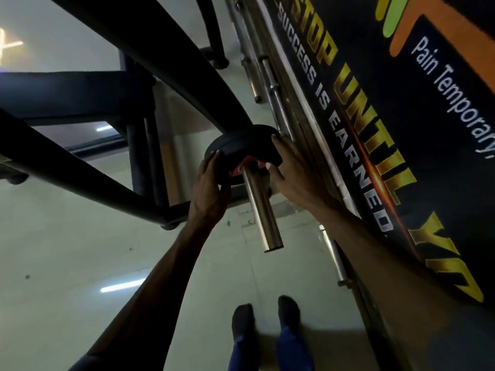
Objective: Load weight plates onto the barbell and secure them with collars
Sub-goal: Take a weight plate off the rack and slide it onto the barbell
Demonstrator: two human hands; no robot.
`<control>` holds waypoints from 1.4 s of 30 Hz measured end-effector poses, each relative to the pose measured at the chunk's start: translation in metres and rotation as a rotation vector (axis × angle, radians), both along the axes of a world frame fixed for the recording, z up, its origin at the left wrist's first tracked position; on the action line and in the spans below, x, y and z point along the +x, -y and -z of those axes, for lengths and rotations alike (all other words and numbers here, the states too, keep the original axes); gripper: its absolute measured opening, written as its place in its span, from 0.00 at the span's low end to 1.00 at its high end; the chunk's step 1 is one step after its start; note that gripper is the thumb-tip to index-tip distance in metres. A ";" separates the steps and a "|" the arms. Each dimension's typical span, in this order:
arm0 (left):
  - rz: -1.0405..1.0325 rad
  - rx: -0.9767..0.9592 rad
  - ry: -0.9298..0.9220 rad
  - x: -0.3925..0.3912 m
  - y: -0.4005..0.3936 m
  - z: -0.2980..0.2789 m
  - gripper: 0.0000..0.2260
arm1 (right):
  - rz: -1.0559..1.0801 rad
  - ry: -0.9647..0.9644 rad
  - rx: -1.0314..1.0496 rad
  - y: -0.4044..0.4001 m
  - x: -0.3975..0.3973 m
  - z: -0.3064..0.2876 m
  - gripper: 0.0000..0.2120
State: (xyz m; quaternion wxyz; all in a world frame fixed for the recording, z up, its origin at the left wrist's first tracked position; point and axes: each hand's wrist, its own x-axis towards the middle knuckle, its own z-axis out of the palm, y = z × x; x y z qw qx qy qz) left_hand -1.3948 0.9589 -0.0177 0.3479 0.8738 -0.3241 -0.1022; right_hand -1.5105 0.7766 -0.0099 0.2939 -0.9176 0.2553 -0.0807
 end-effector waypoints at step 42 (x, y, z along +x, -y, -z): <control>0.030 -0.064 -0.050 -0.098 -0.064 0.033 0.15 | -0.112 0.125 0.122 -0.024 -0.109 0.035 0.15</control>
